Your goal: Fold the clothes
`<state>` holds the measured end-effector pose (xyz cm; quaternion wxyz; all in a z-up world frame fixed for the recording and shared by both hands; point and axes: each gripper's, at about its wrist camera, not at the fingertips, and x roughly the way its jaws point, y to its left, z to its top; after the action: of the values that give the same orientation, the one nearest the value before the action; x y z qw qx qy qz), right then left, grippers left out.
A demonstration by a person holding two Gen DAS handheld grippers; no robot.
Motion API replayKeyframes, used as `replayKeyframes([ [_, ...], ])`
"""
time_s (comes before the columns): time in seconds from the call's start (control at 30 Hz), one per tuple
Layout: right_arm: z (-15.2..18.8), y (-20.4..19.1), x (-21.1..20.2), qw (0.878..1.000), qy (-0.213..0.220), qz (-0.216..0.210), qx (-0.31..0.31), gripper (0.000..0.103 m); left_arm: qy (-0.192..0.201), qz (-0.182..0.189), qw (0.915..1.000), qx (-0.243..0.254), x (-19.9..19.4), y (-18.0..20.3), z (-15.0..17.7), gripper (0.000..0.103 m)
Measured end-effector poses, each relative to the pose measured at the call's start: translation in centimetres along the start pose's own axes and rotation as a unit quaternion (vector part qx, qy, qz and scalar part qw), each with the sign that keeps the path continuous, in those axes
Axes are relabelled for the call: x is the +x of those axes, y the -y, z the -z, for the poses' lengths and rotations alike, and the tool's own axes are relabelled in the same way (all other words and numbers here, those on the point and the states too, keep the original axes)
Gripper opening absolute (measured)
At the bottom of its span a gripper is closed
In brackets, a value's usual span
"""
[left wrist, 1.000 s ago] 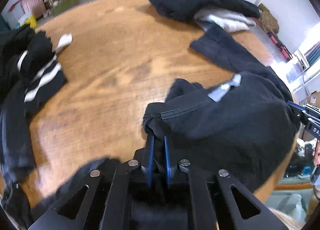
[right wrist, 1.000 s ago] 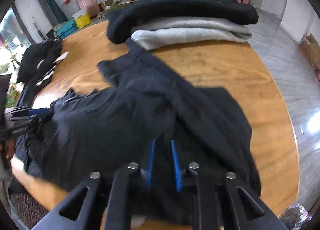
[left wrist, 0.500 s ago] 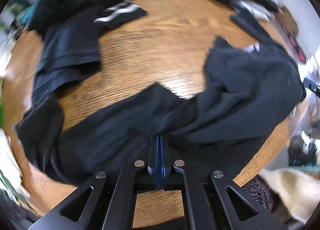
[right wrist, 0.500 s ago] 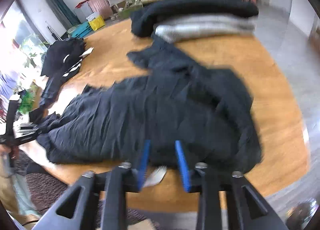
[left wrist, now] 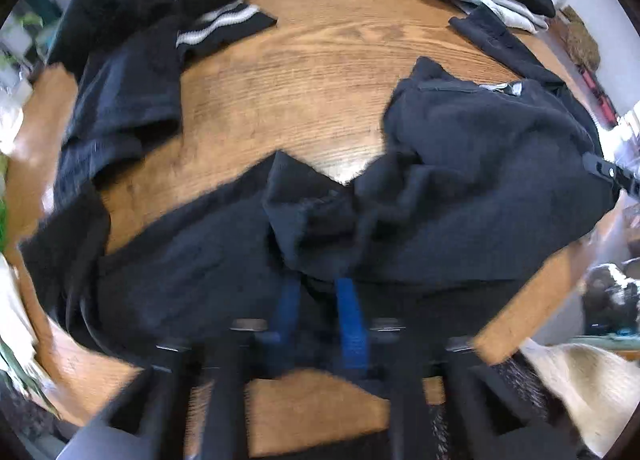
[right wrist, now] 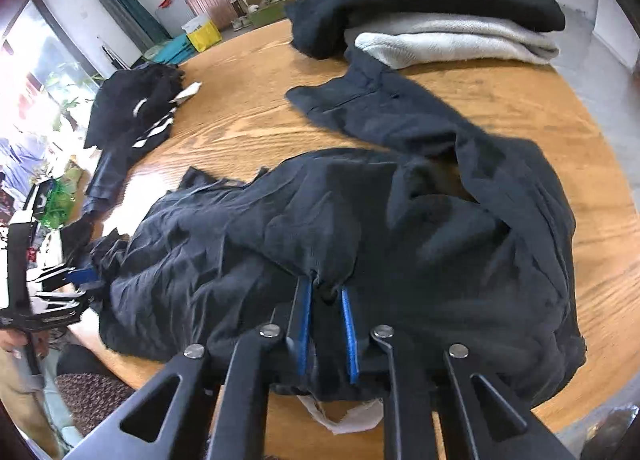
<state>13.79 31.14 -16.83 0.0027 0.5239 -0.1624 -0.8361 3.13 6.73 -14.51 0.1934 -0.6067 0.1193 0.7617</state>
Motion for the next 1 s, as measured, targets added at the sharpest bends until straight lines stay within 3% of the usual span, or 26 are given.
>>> replayKeyframes([
  [0.13, 2.3, -1.1, -2.2, 0.999, -0.004, -0.049, -0.006, 0.011, -0.005, -0.003, 0.9995, -0.032, -0.7, -2.9, 2.3, 0.006],
  [0.3, 7.6, -2.8, -0.3, 0.993, -0.092, -0.076, -0.025, 0.011, -0.009, -0.010, 0.9976, -0.068, -1.7, -6.2, 4.8, 0.006],
  [0.37, 8.3, -2.2, 0.2, 0.991, -0.102, -0.091, -0.009, 0.014, 0.000, -0.017, 0.9975, -0.069, -2.5, -6.6, 4.4, 0.006],
  [0.43, 7.4, -1.4, -1.2, 0.991, -0.075, -0.107, -0.003, 0.030, 0.021, 0.007, 0.9978, -0.063, -3.6, -6.5, 3.2, 0.009],
  [0.47, 6.7, -1.2, -2.1, 0.992, -0.059, -0.107, -0.007, 0.035, 0.033, 0.023, 0.9975, -0.059, -4.1, -6.3, 2.4, 0.015],
  [0.53, 5.2, -0.7, -3.9, 0.995, -0.025, -0.095, -0.025, 0.041, 0.052, 0.047, 0.9966, -0.044, -4.6, -5.3, 0.6, 0.037],
  [0.57, 4.4, -0.4, -4.5, 0.996, -0.010, -0.081, -0.034, 0.042, 0.058, 0.056, 0.9962, -0.032, -4.4, -4.5, -0.5, 0.054],
  [0.6, 3.5, -0.1, -4.9, 0.997, 0.003, -0.066, -0.041, 0.045, 0.058, 0.063, 0.9961, -0.022, -3.9, -3.6, -1.4, 0.060],
  [0.73, 0.5, 1.0, -4.2, 0.997, 0.021, -0.060, -0.050, 0.052, 0.035, 0.075, 0.9965, 0.005, -0.4, 0.2, -6.0, 0.060],
  [0.9, -1.5, 0.4, -0.5, 0.995, -0.004, -0.067, -0.068, 0.056, 0.007, 0.040, 0.9969, 0.068, 2.5, 3.9, -7.1, 0.060],
  [1.0, -1.6, -0.4, 1.1, 0.993, -0.017, -0.079, -0.085, 0.067, -0.008, 0.052, 0.9946, 0.089, 3.5, 4.5, -7.2, 0.061],
])
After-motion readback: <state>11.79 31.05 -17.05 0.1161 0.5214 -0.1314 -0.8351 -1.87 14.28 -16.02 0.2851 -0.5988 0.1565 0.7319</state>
